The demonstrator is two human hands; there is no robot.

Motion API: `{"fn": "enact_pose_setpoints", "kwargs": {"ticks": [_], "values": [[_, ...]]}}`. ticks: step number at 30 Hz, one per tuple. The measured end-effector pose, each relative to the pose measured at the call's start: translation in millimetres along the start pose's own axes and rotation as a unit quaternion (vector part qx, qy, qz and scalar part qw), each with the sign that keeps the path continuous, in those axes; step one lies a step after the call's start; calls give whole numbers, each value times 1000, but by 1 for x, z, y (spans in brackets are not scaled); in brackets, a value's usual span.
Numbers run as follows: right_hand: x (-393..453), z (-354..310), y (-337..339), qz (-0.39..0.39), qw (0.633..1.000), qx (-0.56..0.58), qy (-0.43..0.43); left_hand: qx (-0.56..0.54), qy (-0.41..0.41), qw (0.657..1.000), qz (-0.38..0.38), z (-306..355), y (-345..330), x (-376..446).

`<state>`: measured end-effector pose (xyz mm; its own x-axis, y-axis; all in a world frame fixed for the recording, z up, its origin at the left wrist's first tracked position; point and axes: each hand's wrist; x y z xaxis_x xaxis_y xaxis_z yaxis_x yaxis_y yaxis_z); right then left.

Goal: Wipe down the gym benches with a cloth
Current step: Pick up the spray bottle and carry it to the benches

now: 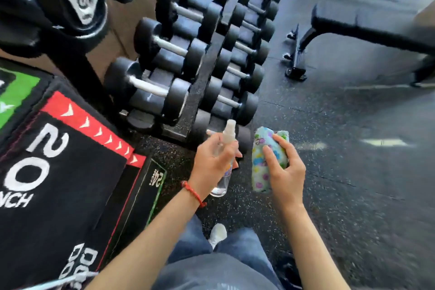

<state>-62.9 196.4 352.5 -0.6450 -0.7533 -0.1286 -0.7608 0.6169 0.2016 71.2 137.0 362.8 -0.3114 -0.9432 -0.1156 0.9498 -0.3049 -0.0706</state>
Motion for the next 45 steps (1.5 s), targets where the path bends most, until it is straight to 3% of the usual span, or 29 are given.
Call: {"fn": "enact_pose_setpoints", "kwargs": {"ticks": [9, 15, 20, 28, 37, 45], "values": [[2, 23, 55, 210, 977, -6, -46, 39, 84, 971, -220, -17, -74, 46], [-27, 26, 75, 373, 923, 4, -92, 29, 130, 930, -344, -14, -113, 64], [-58, 39, 75, 474, 872, 22, -123, 88, 172, 885, -423, -22, -141, 55], [-115, 51, 88, 596, 784, 47, -165, 164, 221, 791, -547, -40, -188, -1], [-191, 83, 154, 698, 684, 82, -196, 271, 187, 679, -656, -66, -263, -95], [-245, 109, 222, 742, 618, 115, -231, 335, 143, 617, -698, -84, -324, -166]]}}
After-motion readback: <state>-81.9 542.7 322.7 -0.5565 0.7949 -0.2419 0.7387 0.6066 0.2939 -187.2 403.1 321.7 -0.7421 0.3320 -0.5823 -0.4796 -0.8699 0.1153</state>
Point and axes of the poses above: each hand's wrist, its own x-axis towards the middle knuckle, its own y-axis out of the back of the hand, z = x × y
